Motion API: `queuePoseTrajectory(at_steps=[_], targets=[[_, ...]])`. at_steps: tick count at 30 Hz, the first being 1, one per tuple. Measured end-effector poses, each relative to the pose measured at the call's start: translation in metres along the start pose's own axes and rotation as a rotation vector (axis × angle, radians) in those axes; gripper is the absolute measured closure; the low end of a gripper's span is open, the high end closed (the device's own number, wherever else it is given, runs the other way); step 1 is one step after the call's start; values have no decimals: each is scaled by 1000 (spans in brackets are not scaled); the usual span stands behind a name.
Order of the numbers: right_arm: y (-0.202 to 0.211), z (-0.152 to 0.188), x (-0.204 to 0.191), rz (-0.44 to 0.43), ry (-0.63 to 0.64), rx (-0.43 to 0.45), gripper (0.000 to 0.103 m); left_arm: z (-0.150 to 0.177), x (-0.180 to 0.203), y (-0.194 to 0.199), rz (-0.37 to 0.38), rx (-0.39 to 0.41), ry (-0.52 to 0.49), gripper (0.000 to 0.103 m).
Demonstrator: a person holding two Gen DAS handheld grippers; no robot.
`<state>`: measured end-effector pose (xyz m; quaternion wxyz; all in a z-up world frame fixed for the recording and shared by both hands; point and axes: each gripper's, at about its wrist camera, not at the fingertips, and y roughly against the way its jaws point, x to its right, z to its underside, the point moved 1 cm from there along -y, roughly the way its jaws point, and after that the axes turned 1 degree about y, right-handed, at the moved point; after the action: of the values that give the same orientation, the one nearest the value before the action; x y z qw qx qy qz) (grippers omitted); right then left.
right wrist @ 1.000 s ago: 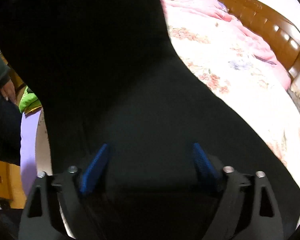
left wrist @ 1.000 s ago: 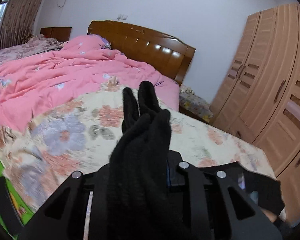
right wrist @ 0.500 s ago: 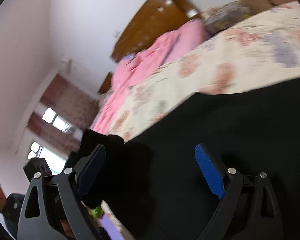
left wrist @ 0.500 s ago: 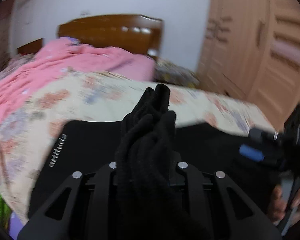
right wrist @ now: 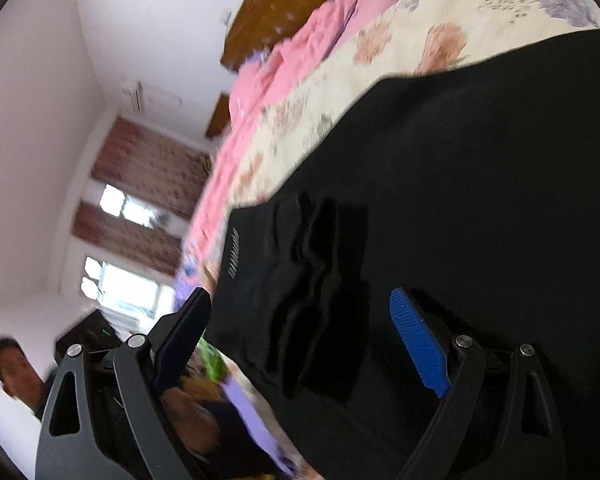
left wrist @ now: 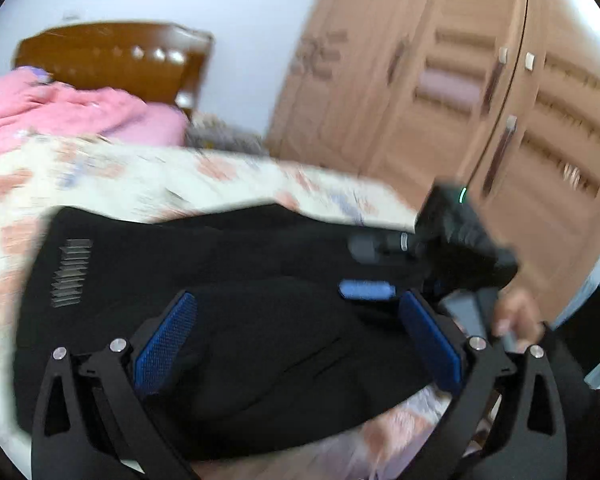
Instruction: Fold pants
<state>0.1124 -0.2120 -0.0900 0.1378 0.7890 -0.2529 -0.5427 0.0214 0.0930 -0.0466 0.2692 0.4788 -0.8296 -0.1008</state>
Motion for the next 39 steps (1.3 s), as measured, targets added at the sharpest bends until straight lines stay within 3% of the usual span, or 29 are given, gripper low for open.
queuePoseTrajectory(at_steps=[2,4,6,7,9,10,12,17,20,22,26,32,35,37,38,39], targets=[[-8,6,-13,63,67,-29,15,5,-38,37,-165,51,51,2],[-25,12,-27,63,99,-84,28,13,-79,54,-355,43,126,2],[-40,19,-38,105,144,-131,38,21,-110,60,-453,16,222,2],[-50,23,-45,162,179,-138,41,26,-123,61,-443,10,268,2],[-60,24,-52,190,215,-117,64,33,-133,56,-439,-6,305,2],[-62,23,-54,193,222,-100,66,35,-136,52,-426,-18,299,2],[-59,24,-59,228,263,-68,81,33,-132,38,-412,-31,269,2],[-36,30,-78,277,353,27,84,27,-111,9,-473,-90,151,2],[-27,30,-44,293,272,21,84,31,-103,-9,-518,-144,84,2],[-25,30,-18,195,176,29,84,34,-104,-19,-529,-164,72,2],[-18,31,-26,188,193,33,84,33,-111,-20,-524,-181,114,1],[-19,34,-14,187,174,35,85,29,-103,-14,-530,-190,74,1],[-21,34,-28,274,226,48,84,17,-97,2,-538,-149,68,2],[-20,36,-44,438,313,76,49,2,-91,15,-506,-96,68,2],[-14,36,-51,521,340,103,24,-4,-89,19,-486,-83,67,2],[-8,36,-61,583,380,154,20,-10,-87,19,-466,-78,64,2]])
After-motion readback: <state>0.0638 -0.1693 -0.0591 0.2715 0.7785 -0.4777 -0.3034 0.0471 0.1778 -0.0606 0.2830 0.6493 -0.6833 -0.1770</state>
